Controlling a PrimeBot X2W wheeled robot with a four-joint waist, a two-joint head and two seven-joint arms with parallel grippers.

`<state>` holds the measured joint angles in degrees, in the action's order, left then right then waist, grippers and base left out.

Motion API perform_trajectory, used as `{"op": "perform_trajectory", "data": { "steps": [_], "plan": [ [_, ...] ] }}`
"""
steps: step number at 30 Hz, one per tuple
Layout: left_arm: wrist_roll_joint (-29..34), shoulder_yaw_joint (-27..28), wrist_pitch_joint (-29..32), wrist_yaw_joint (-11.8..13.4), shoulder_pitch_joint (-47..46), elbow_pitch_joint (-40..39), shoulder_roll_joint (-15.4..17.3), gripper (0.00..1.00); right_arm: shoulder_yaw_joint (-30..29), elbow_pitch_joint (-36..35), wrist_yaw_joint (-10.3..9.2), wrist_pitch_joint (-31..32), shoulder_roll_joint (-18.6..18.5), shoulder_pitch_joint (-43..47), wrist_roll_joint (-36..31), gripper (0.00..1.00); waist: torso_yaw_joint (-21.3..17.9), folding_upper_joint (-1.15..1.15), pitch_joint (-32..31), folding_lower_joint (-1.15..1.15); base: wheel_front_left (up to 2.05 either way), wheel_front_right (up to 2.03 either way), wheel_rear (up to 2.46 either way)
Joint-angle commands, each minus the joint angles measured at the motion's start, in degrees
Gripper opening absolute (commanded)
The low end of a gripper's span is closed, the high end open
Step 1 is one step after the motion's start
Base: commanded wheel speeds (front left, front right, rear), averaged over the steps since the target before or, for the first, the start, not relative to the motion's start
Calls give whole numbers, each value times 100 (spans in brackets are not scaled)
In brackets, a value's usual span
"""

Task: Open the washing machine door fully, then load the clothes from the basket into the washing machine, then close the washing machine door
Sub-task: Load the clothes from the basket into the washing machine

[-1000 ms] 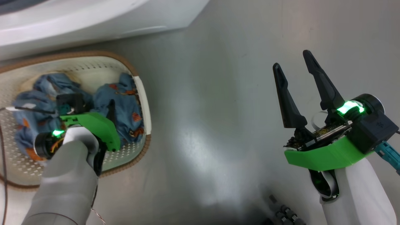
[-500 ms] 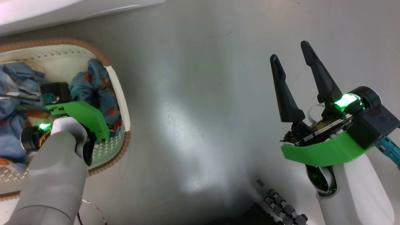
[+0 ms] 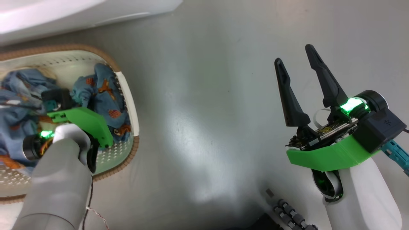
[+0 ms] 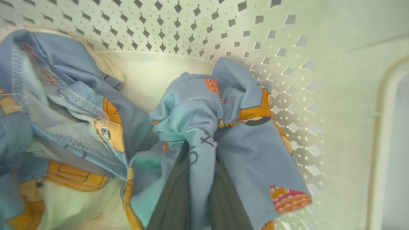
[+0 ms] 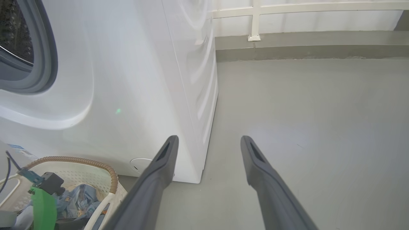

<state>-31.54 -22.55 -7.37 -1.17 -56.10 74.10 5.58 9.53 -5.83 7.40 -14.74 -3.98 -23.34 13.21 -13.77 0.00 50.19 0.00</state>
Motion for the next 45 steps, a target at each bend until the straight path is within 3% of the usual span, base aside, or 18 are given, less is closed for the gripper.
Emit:
{"op": "perform_trajectory", "data": {
  "steps": [1, 17, 28, 45],
  "plan": [
    [-24, 73, -85, 55, 286, -18, 121, 0, 97, -100, 9, -26, -18, 243, -48, 100, 81, 0, -121, 0, 0, 0, 0],
    [-18, 44, -754, 210, 890, -285, -95, 0, -140, 25, 9, -26, -232, 644, -216, 100, 686, 0, -1123, 0, 0, 0, 0],
    [466, 488, -762, 490, 1990, -2049, 25, 0, -261, 199, 9, -26, -301, 1017, -304, 100, 982, 0, -2036, 0, 0, 0, 0],
    [1303, 1090, -763, 653, 3677, -4427, 159, 0, -387, 581, 9, -26, -228, 1743, -464, 100, 1279, 0, -3604, 0, 0, 0, 0]
  ]
}}
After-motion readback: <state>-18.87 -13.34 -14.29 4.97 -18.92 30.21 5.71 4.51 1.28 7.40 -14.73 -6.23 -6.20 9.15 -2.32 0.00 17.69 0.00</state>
